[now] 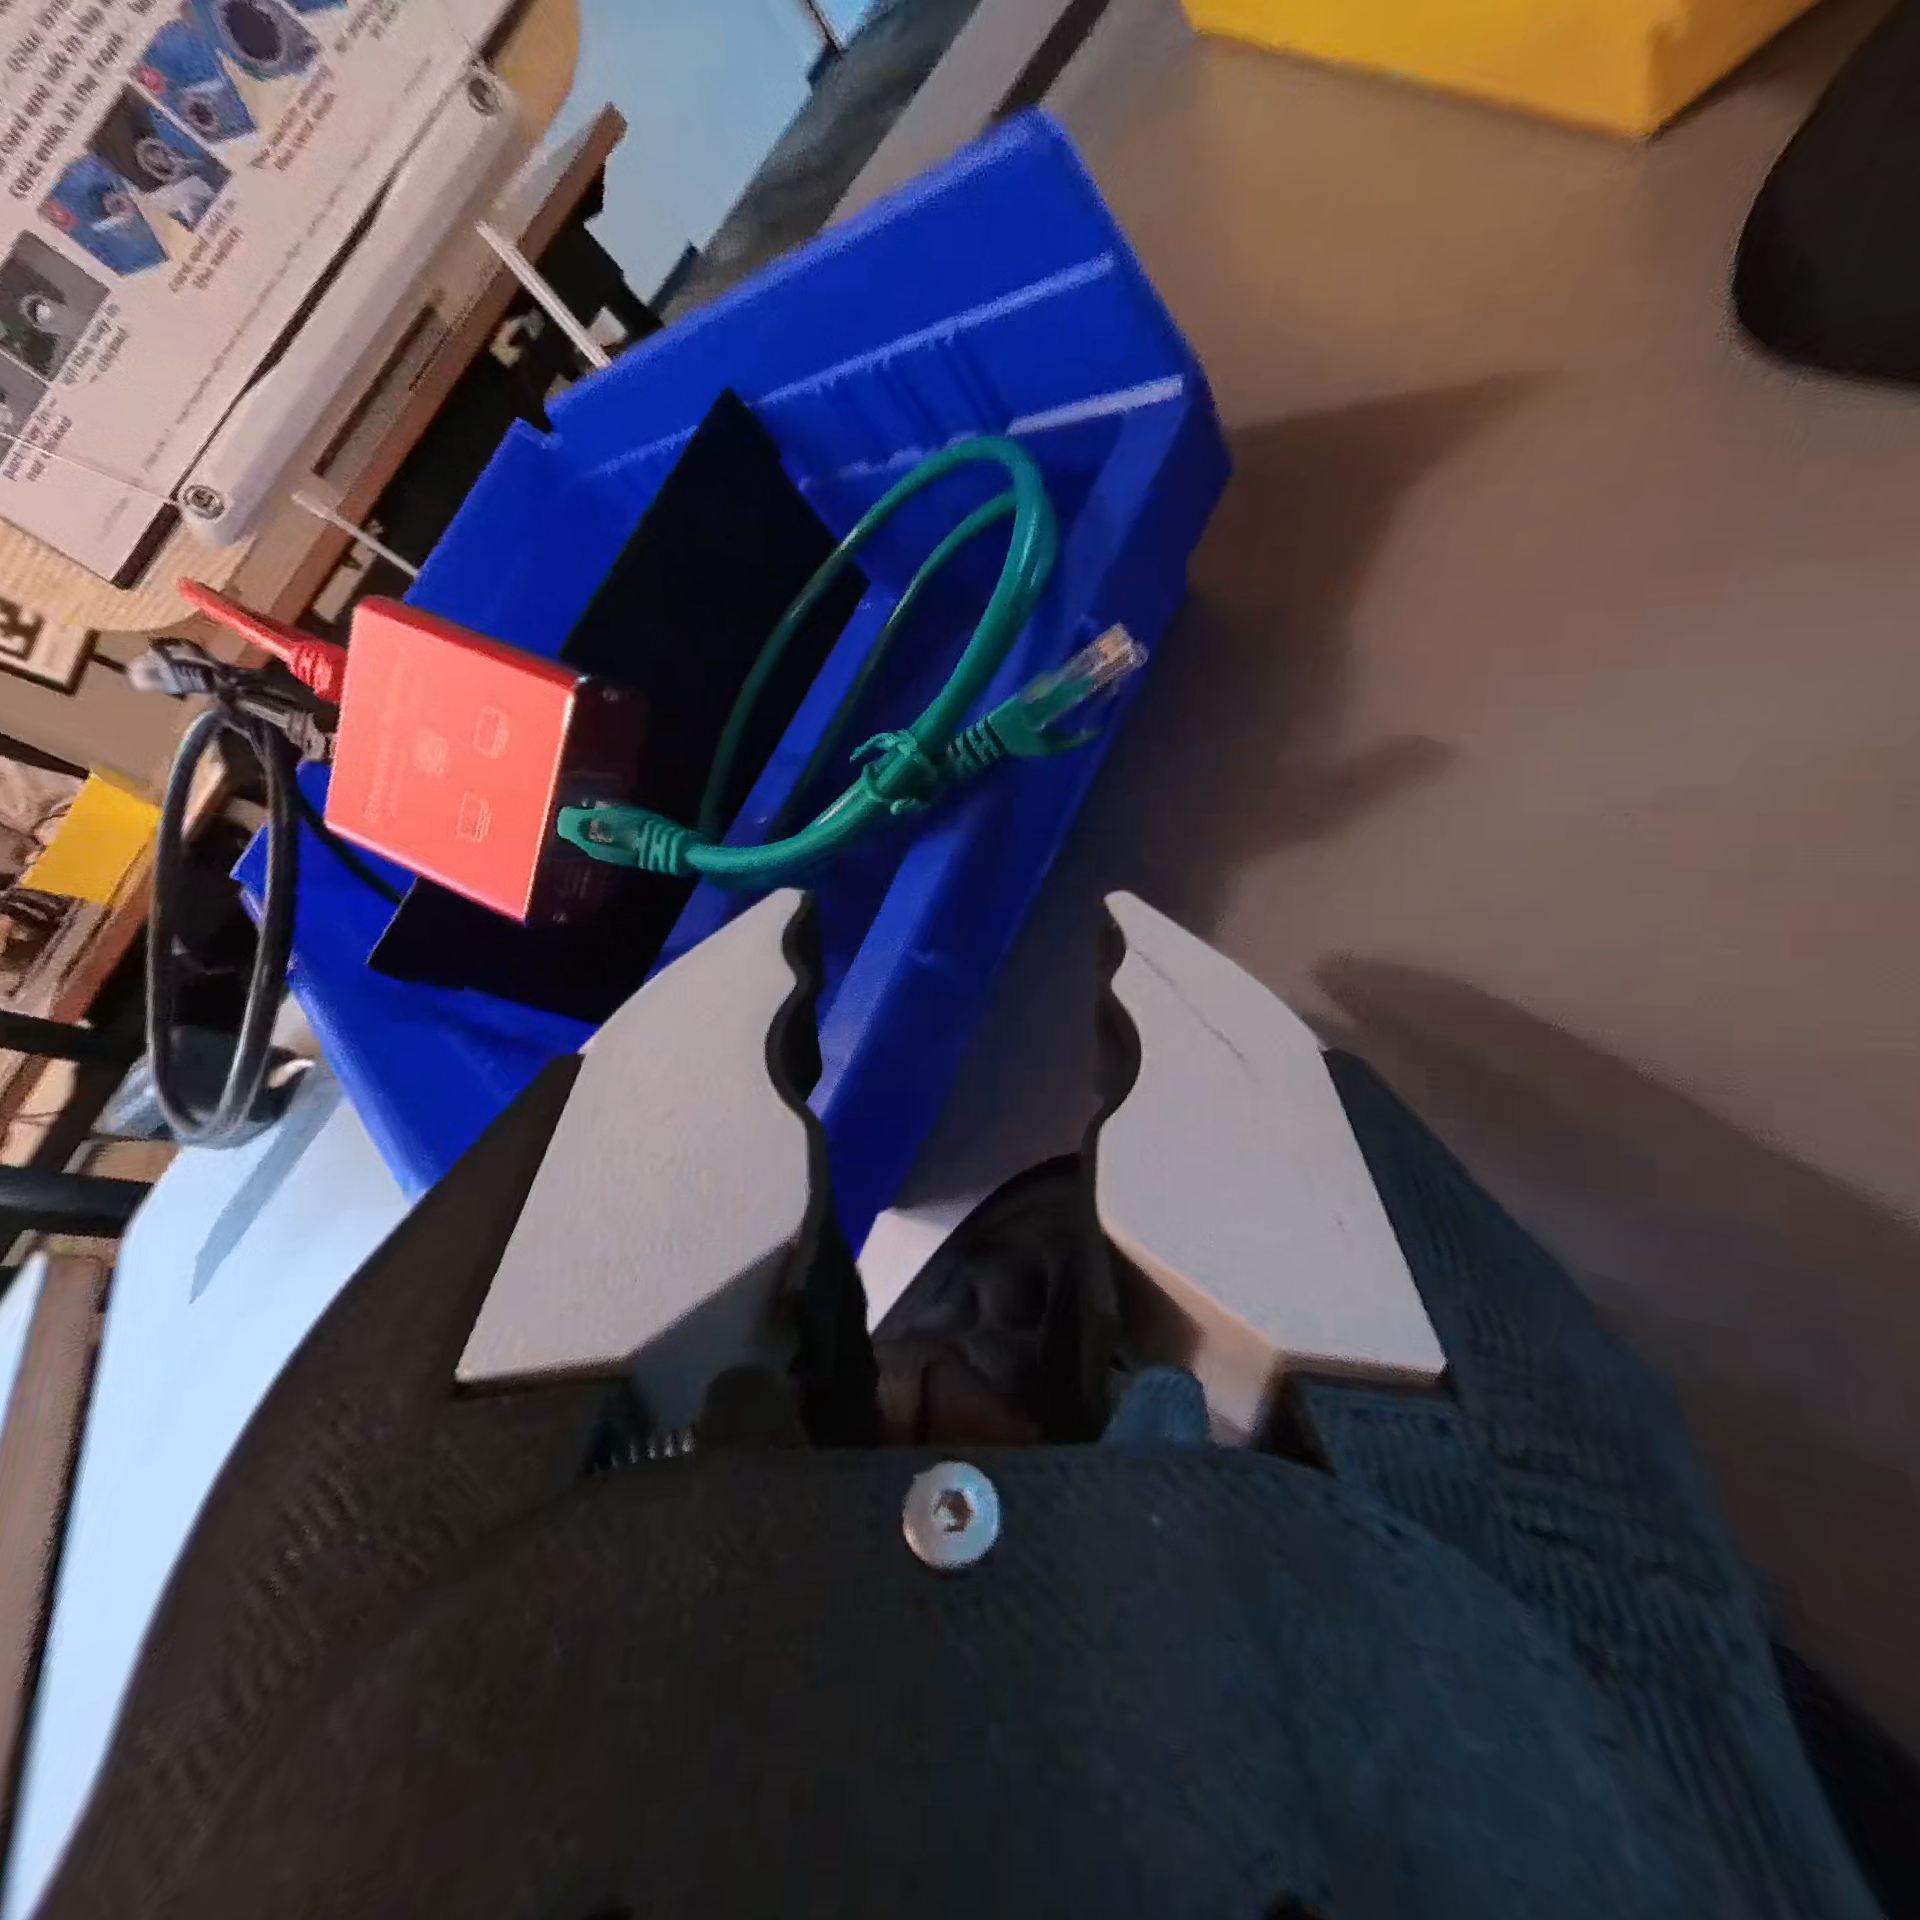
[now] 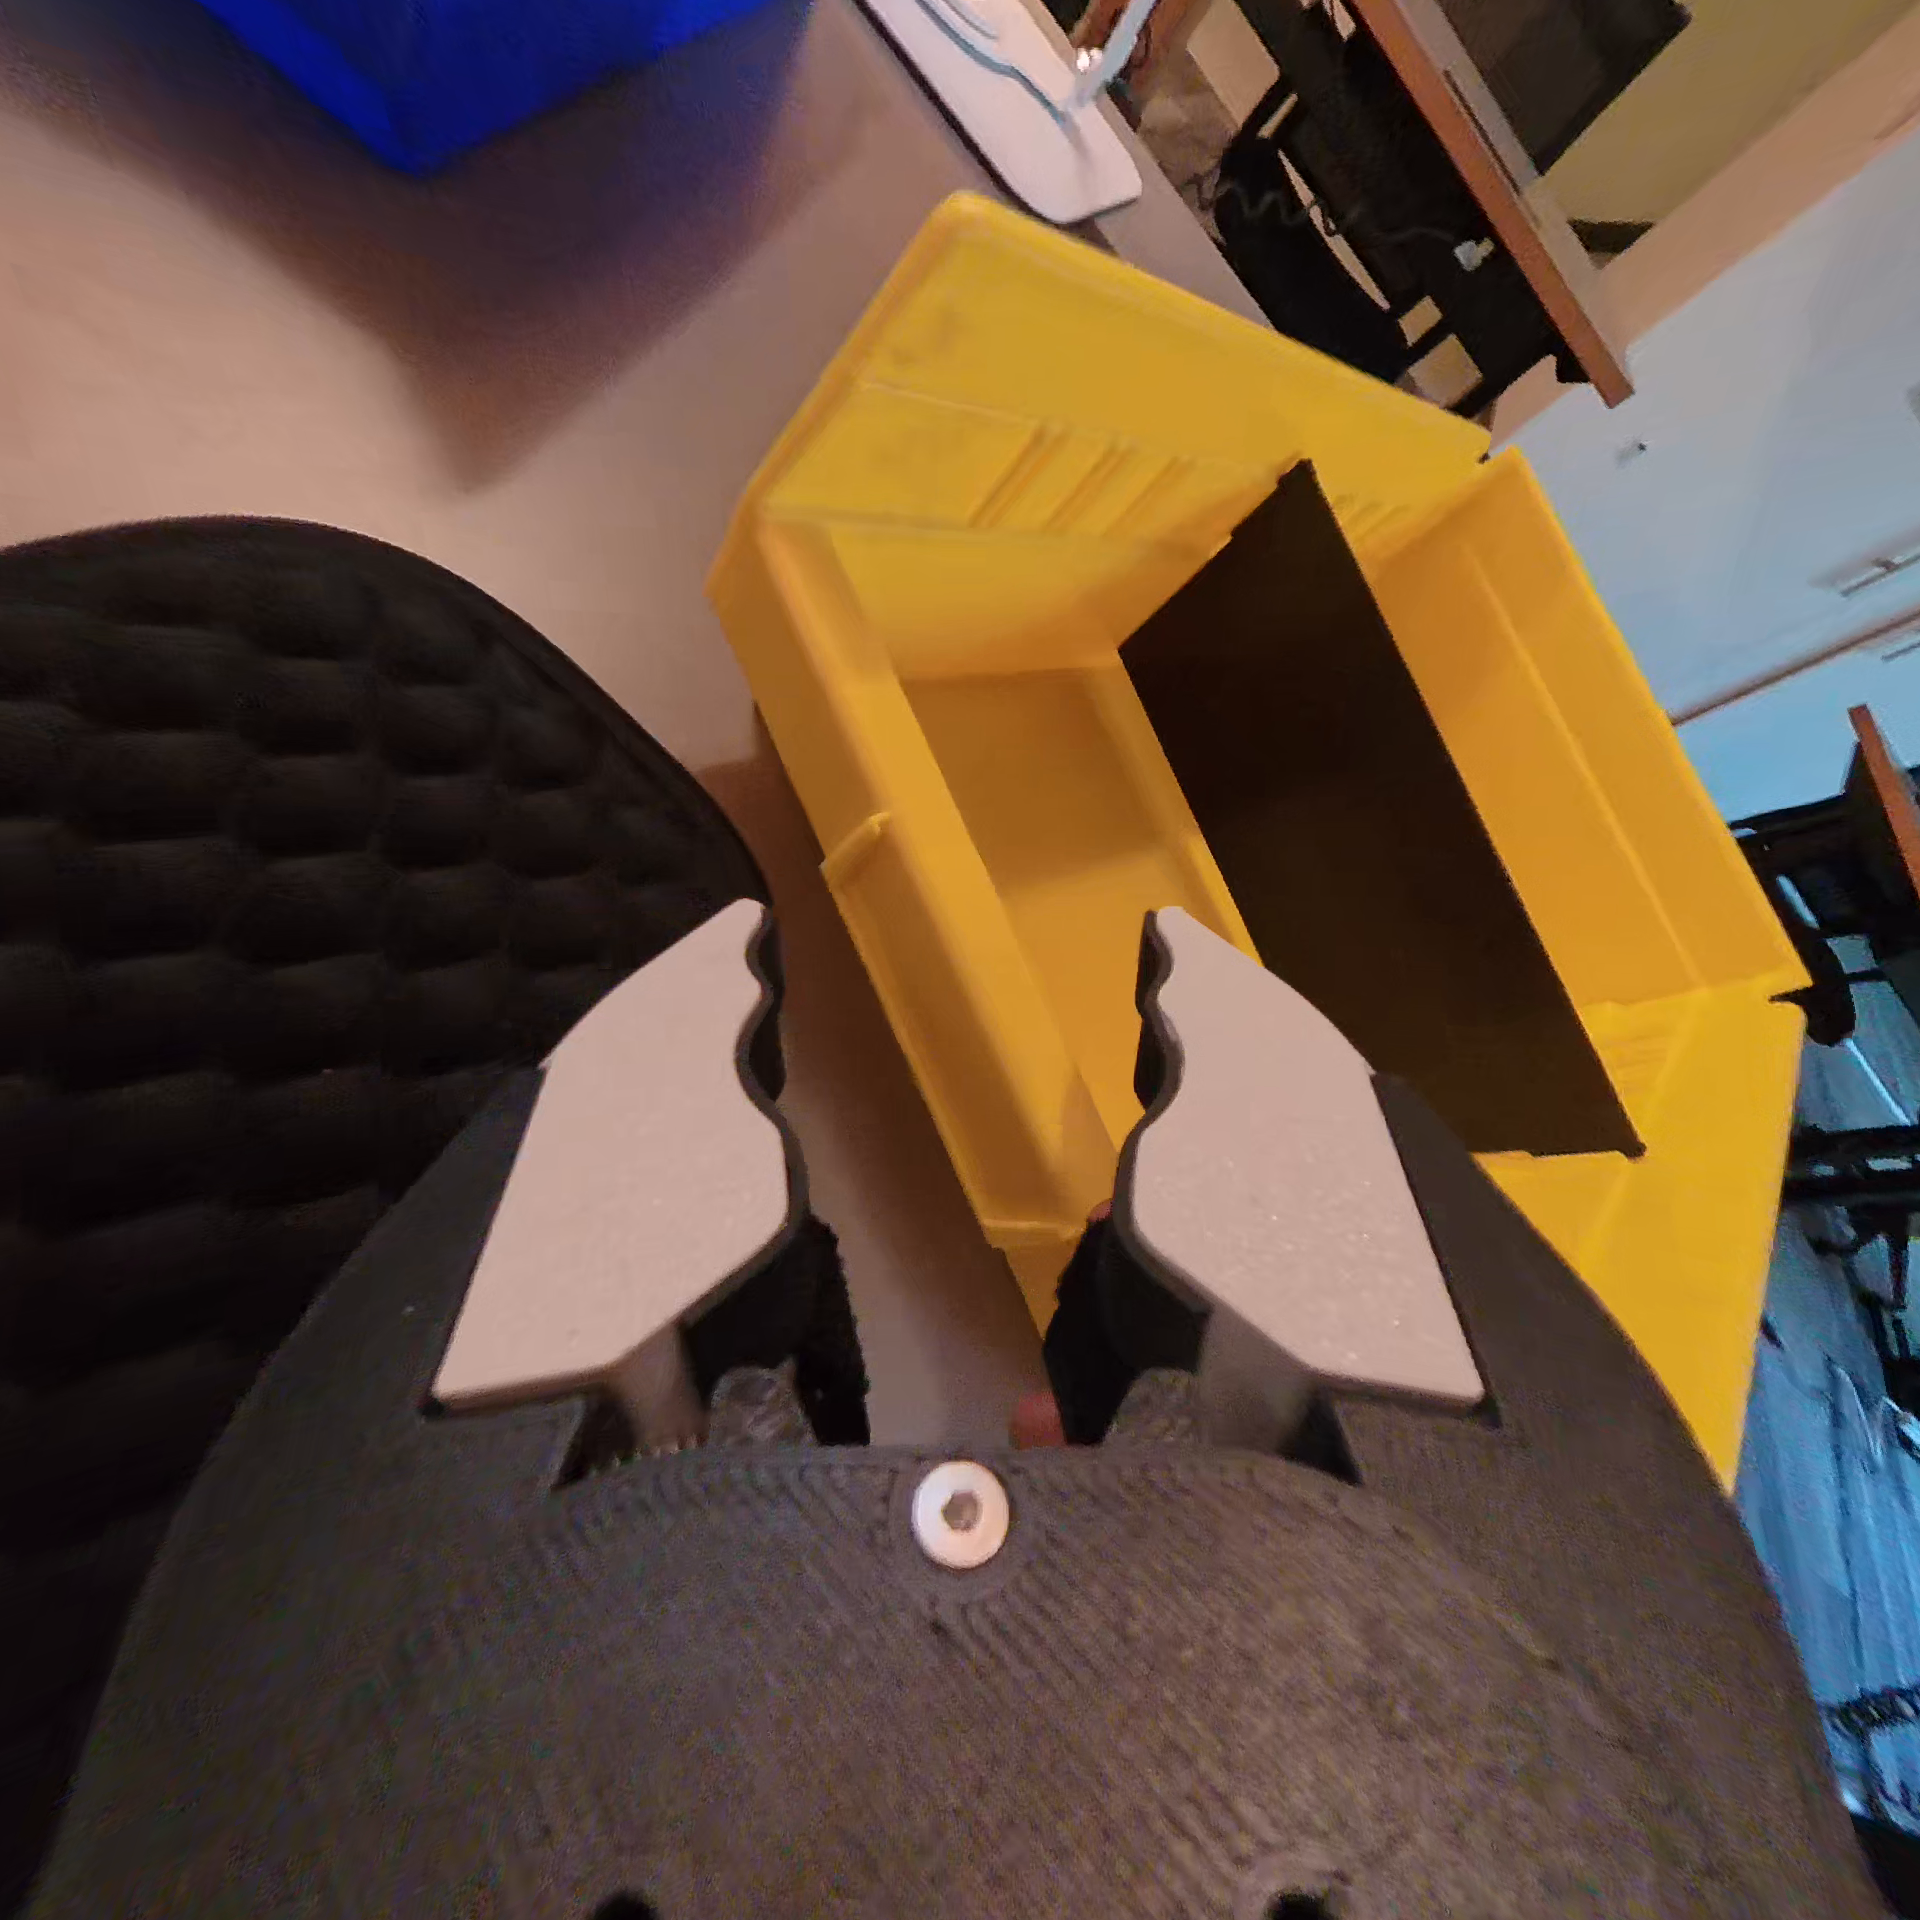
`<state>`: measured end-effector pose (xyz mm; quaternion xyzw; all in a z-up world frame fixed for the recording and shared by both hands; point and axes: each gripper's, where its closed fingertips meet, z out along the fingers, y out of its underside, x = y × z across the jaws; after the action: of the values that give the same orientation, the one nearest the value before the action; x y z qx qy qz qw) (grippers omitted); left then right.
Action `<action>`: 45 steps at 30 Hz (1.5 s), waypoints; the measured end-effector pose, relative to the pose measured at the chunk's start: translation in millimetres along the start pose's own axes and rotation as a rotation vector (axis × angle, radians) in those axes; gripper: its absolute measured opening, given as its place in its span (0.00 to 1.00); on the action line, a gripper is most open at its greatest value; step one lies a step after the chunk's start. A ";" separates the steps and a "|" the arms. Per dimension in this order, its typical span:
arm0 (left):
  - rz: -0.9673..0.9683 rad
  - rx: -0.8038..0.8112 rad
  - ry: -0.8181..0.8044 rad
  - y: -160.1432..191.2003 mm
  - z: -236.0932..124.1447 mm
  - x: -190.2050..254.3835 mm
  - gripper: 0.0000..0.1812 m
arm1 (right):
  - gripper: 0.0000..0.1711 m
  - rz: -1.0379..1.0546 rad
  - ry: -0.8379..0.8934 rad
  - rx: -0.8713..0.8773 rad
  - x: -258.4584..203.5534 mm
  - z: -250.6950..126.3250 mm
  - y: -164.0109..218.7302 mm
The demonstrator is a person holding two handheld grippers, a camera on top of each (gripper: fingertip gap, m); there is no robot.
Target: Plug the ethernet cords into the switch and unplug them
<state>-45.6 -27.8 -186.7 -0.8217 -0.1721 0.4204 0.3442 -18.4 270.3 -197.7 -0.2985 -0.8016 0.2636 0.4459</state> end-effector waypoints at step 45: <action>0.014 -0.261 0.268 209.6 -153.4 -107.0 0.26 | 0.35 -0.012 0.118 -0.287 22.2 -65.4 91.6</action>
<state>14.4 -301.1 -211.4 -0.9092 -0.1719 0.2837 0.2515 51.6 358.8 -218.2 -0.3691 -0.8053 0.1259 0.4466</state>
